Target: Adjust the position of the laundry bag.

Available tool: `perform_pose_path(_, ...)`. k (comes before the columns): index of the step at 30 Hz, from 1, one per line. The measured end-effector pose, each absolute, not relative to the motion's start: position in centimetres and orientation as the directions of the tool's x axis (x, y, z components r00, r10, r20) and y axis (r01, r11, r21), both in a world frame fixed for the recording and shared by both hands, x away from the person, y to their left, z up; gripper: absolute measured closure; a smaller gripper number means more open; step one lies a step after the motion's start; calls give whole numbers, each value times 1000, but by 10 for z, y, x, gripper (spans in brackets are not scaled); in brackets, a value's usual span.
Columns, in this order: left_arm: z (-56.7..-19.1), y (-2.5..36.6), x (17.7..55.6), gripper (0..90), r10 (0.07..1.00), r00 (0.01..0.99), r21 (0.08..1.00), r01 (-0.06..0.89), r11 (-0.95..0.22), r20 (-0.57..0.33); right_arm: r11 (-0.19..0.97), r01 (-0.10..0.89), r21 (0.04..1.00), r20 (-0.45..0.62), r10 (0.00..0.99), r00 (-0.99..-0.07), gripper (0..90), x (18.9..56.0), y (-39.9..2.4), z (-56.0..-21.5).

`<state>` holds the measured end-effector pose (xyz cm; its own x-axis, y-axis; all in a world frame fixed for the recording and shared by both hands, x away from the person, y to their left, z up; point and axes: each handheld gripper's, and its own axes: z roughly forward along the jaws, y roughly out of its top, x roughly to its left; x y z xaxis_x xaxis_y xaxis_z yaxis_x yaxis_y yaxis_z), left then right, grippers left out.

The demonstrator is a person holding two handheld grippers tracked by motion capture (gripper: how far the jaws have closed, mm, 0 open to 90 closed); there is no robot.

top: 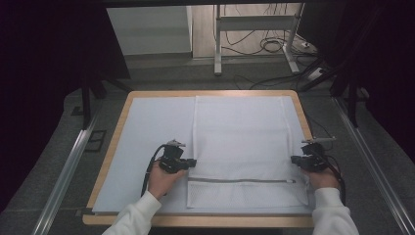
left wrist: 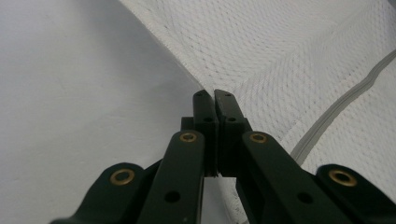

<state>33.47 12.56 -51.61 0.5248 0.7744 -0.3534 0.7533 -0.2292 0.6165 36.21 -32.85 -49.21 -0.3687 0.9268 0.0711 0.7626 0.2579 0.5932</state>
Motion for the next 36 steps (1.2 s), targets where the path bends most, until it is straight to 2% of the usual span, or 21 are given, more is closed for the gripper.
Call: perform_pose_path(36,-515,158,327,892,794,490,620,762,-190,-359,290,745,600,92,901,-424,874,362,-302,-495)
